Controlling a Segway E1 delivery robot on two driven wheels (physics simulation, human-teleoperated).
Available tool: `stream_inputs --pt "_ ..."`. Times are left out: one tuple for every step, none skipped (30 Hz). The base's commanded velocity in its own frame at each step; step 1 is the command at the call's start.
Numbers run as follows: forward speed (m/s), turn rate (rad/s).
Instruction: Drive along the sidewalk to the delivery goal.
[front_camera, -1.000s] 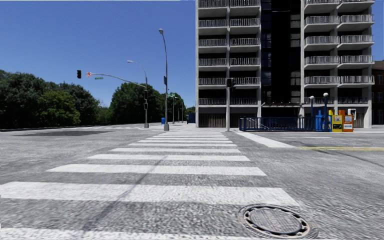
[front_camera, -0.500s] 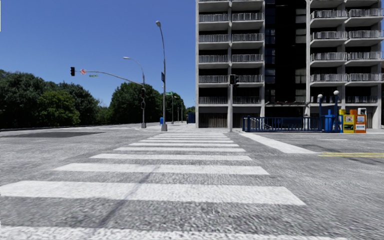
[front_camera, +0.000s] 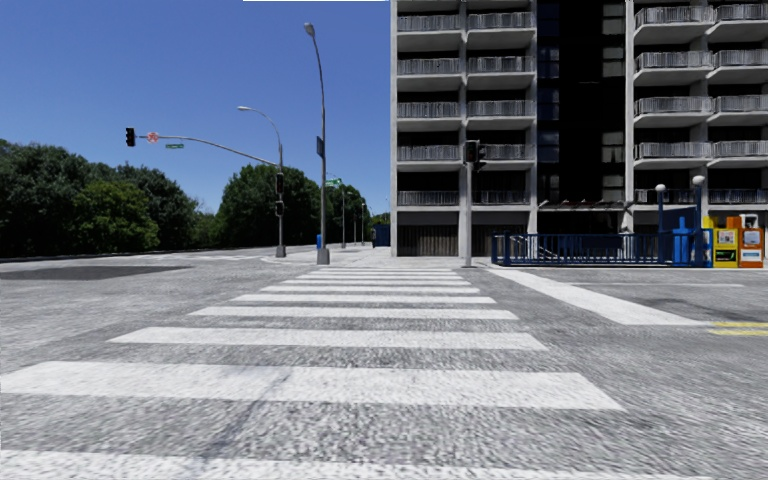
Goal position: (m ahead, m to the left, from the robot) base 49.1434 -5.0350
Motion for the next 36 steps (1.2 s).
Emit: stream_inputs --pt "2.0 0.0" --pt "2.0 0.0" --pt "2.0 0.0" --pt "2.0 0.0" --pt "2.0 0.0" --pt "2.0 0.0" --pt "2.0 0.0" --pt "2.0 0.0" --pt "2.0 0.0" --pt "2.0 0.0" --pt "2.0 0.0" --pt "2.0 0.0" --pt "2.0 0.0" --pt "2.0 0.0" --pt "2.0 0.0" --pt "2.0 0.0" --pt "2.0 0.0" --pt "2.0 0.0" --pt "2.0 0.0" --pt "2.0 0.0" --pt "2.0 0.0" --pt "2.0 0.0" --pt "2.0 0.0" --pt "2.0 0.0" --pt "2.0 0.0" --pt "2.0 0.0" --pt "2.0 0.0" --pt "2.0 0.0" --pt "2.0 0.0" --pt "2.0 0.0" --pt "2.0 0.0" --pt "2.0 0.0" --pt "2.0 0.0" --pt "2.0 0.0" --pt "2.0 0.0" --pt "2.0 0.0"
